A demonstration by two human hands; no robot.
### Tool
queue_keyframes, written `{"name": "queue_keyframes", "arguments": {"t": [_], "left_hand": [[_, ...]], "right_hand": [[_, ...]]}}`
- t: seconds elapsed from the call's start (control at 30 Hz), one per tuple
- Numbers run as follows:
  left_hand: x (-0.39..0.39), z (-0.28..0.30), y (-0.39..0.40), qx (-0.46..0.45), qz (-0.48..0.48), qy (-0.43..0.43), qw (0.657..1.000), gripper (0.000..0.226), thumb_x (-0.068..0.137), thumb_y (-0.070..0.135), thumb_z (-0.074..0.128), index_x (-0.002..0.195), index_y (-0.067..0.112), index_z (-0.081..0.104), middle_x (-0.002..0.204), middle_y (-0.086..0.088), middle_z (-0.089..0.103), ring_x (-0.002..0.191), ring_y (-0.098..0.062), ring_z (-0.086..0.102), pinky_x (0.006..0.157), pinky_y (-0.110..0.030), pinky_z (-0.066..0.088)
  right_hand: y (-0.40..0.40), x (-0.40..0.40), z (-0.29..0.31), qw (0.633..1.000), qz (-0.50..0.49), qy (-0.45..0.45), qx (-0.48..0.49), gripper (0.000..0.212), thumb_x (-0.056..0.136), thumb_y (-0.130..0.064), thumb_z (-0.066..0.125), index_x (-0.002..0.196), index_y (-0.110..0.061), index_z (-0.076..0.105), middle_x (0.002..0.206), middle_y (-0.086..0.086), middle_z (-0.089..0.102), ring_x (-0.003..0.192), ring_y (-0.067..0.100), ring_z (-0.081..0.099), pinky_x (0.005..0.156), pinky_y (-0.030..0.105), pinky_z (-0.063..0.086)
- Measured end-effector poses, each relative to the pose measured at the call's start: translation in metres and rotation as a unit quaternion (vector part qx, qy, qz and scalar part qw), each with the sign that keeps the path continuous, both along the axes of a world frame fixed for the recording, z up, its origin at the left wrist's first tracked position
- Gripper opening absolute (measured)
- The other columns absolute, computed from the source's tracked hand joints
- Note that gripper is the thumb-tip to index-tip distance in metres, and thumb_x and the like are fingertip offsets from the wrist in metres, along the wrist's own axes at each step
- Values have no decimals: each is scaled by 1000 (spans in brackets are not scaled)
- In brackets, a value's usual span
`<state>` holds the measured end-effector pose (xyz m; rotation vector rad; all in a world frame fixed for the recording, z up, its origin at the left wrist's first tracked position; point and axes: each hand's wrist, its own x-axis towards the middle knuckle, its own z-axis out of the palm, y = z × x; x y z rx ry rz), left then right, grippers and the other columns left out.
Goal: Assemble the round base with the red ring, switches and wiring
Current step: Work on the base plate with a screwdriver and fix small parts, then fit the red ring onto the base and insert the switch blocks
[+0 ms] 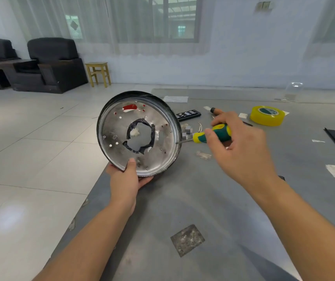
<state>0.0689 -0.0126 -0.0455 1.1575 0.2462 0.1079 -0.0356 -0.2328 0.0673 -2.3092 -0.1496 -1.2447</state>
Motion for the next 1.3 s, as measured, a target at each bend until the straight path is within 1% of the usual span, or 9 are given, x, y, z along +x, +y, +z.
{"name": "queue_keyframes", "arguments": {"t": [0.13, 0.4, 0.67, 0.8, 0.93, 1.03, 1.13, 1.23, 1.3], "left_hand": [[2, -4, 2, 10, 3, -3, 1000, 45, 105, 19, 63, 142, 25, 38, 130, 0, 59, 104, -17, 71, 69, -40, 66], [0, -7, 1, 38, 1, -35, 999, 42, 104, 19, 64, 138, 24, 40, 131, 2, 59, 109, -21, 71, 67, -40, 66], [-10, -6, 3, 49, -69, -107, 991, 59, 95, 26, 79, 137, 28, 39, 134, 0, 61, 109, -11, 74, 75, -45, 66], [-15, -2, 5, 45, -129, -142, 980, 69, 73, 43, 88, 126, 42, 44, 135, 5, 62, 116, -19, 73, 80, -46, 66], [-22, 0, 9, 147, -163, -213, 952, 58, 68, 50, 90, 106, 60, 47, 129, 16, 62, 110, -21, 75, 89, -43, 64], [-21, 3, 14, 224, -160, -255, 927, 77, 67, 49, 97, 116, 61, 40, 137, 20, 51, 118, -9, 68, 90, -28, 60], [-20, 4, 20, 276, -194, -287, 897, 85, 66, 33, 96, 121, 62, 38, 131, 41, 43, 125, 14, 54, 89, -13, 55], [-16, 1, 27, 392, -207, -348, 826, 87, 74, 15, 96, 131, 47, 37, 139, 30, 39, 134, 10, 45, 102, -13, 50], [-12, 0, 30, 442, -215, -385, 781, 89, 74, 3, 90, 133, 44, 38, 145, 16, 37, 143, -6, 41, 115, -32, 47]], "right_hand": [[-32, 7, -38, 994, -87, 14, -62, 18, 97, -27, 67, 107, -12, 65, 76, -4, 61, 58, 20, 60, 54, 33, 48], [-69, 7, -99, 924, -211, 273, -167, 20, 101, -15, 54, 120, -17, 62, 147, 8, 50, 81, 41, 65, 66, 45, 57], [-79, 6, -105, 877, -250, 371, -174, 33, 104, -38, 43, 116, -17, 66, 144, 4, 46, 103, 31, 63, 79, 39, 56], [-81, 6, -96, 888, -233, 348, -191, 41, 101, -52, 46, 124, -24, 66, 151, 2, 46, 131, 29, 50, 104, 42, 47], [-63, 9, -69, 961, -21, 248, 118, 25, 103, -49, 49, 109, -33, 68, 126, -12, 67, 113, 0, 59, 95, 18, 45], [-42, 14, -51, 816, 194, 240, 489, 40, 104, -50, 46, 122, -21, 67, 125, 0, 72, 110, 13, 71, 97, 32, 55], [-39, 19, -43, 668, 293, 233, 644, 62, 100, -61, 47, 141, -14, 51, 134, 13, 66, 115, 35, 70, 104, 49, 52], [-42, 22, -46, 631, 294, 238, 677, 71, 97, -67, 49, 142, -12, 52, 121, 10, 68, 105, 28, 72, 93, 45, 57], [-43, 23, -55, 638, 272, 270, 668, 76, 93, -69, 52, 138, -8, 57, 103, 10, 68, 94, 27, 66, 85, 40, 52]]}}
